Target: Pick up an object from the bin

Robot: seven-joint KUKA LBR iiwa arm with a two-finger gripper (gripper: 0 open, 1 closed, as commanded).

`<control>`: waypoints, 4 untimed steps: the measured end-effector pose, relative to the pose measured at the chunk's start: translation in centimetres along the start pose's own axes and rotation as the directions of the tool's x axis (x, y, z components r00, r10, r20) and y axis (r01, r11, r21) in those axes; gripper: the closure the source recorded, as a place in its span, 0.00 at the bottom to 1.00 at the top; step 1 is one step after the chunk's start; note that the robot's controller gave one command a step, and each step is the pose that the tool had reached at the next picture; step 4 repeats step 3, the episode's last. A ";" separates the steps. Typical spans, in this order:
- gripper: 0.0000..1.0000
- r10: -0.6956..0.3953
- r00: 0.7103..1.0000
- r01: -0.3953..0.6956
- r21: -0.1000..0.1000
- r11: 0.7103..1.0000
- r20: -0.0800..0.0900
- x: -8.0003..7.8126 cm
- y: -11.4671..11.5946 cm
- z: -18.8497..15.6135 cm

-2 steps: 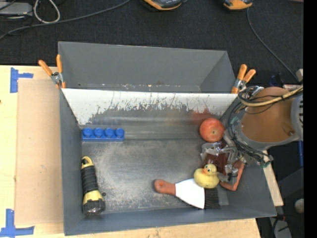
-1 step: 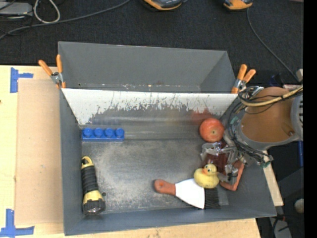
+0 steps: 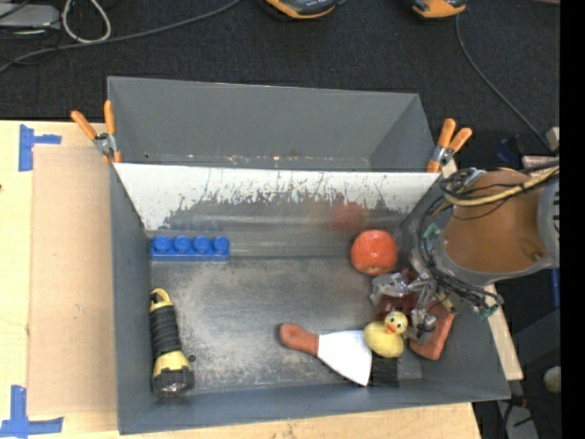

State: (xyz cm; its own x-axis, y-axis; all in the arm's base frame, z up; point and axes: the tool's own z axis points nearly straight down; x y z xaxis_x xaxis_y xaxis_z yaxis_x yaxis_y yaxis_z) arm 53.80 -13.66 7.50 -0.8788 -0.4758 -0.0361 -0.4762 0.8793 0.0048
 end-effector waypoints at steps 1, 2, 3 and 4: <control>1.00 -0.218 0.976 0.218 -0.027 0.976 -0.002 -1.4 -0.9 -0.6; 1.00 -0.287 0.958 0.288 -0.018 0.958 0.017 -1.3 -0.7 -0.8; 1.00 -0.134 0.991 0.134 -0.024 0.991 0.011 -0.1 1.1 0.4; 1.00 -0.134 0.991 0.134 -0.024 0.991 0.011 -0.1 1.1 0.4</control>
Offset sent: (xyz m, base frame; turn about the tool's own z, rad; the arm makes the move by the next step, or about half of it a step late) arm -0.0518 -0.0192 -0.0043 -0.2047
